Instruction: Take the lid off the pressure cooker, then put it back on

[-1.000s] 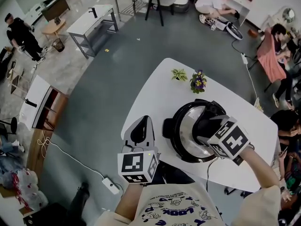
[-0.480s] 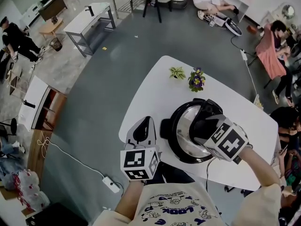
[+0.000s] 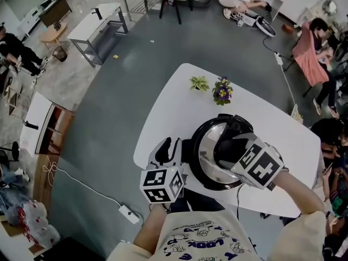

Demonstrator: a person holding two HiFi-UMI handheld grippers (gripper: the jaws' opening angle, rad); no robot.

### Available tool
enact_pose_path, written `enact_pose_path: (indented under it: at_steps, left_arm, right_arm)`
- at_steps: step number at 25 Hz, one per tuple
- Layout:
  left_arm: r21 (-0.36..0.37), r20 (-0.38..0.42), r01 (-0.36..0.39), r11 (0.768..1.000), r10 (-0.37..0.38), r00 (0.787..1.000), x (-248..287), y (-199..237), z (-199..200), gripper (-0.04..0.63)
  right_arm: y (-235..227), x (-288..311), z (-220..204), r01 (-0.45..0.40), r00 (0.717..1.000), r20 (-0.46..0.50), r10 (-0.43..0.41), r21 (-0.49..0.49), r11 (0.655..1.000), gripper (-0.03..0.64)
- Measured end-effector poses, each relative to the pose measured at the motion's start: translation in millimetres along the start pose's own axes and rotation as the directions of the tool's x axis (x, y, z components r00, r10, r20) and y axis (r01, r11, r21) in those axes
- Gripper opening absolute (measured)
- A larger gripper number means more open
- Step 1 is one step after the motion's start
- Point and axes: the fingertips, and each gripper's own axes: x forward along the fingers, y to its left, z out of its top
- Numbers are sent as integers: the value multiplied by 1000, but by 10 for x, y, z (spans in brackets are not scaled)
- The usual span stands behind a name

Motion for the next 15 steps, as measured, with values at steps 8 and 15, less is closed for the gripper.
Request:
enact_pose_path:
  at_steps: [8,15]
  left_arm:
    - [-201,-74,33,979,-49,996,110,-10,-302,140]
    - [-382,-66,79,921,-113,991,144,-53,-375,140]
  right_arm:
    - [10,-9,-15,-16,1000,-22,16,6,1000,298]
    - [10,-2,-19,-14,999,-35,14,-6,1000,298]
